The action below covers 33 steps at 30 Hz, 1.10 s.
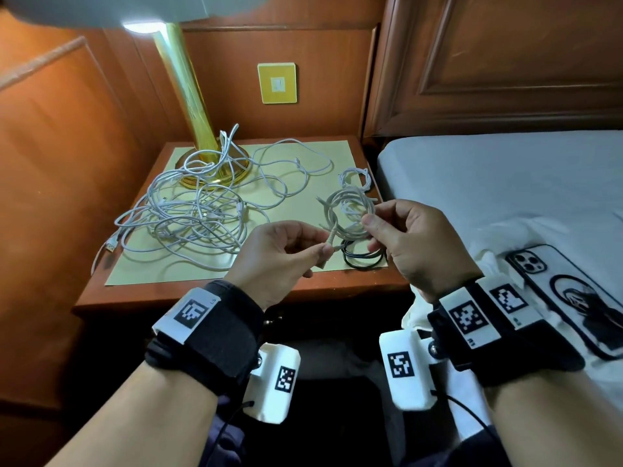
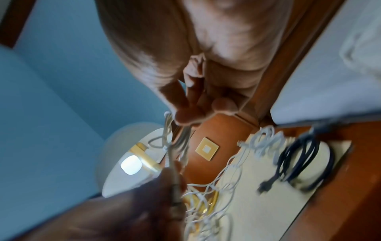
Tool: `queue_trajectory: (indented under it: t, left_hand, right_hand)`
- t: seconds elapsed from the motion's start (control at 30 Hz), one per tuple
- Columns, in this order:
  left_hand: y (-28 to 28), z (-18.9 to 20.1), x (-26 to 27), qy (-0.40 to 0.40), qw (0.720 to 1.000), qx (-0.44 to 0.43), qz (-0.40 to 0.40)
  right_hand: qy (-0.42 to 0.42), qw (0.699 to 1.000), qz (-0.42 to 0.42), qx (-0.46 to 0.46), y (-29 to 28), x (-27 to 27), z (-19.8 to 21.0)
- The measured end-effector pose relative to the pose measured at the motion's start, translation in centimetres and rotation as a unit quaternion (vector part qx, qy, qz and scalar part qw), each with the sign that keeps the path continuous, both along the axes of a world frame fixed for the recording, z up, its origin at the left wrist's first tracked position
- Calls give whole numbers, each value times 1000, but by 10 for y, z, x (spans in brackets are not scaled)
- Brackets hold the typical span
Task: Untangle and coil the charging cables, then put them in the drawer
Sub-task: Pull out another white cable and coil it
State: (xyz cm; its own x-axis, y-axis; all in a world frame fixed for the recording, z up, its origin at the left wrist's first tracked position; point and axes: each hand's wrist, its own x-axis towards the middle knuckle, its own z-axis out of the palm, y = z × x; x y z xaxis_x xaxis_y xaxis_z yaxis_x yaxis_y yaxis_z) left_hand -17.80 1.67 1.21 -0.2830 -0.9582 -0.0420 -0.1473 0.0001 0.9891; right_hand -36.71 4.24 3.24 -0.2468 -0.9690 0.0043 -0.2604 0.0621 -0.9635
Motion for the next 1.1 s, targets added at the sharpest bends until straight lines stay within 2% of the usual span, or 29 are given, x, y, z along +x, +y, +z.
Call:
queue_trajectory:
  t: [0.07, 0.17, 0.23, 0.3, 0.4, 0.47, 0.6, 0.8, 0.93, 1.1]
  left_hand:
    - [0, -2, -2, -9, 1000, 7, -6]
    - [2, -5, -6, -7, 1000, 16, -1]
    - [4, -6, -10, 7, 1000, 10, 27]
    - [4, -7, -14, 38, 996, 2, 78]
    - [4, -7, -17, 86, 983, 5, 160]
    - [5, -6, -19, 120, 976, 17, 178]
    - [7, -1, -23, 180, 971, 60, 142]
    - [7, 6, -20, 287, 949, 102, 85]
    - [8, 5, -22, 288, 951, 63, 95]
    - [5, 0, -23, 256, 961, 34, 101]
  right_hand:
    - [-32, 999, -28, -3, -1, 2, -2]
    - [-162, 985, -65, 5, -2, 10, -5]
    - [-251, 966, -60, 16, -1, 16, -4]
    - [-298, 954, -40, 25, 1, 22, -2]
    - [-253, 967, -27, 33, 3, 24, -1]
    - [-210, 977, -31, 35, 3, 25, -2]
    - [-176, 983, -43, 38, 4, 29, -4]
    - [-114, 992, -47, 26, 4, 27, -6]
    - [-86, 996, -26, 31, 5, 30, -8]
    - [-99, 994, -21, 40, 4, 29, -8]
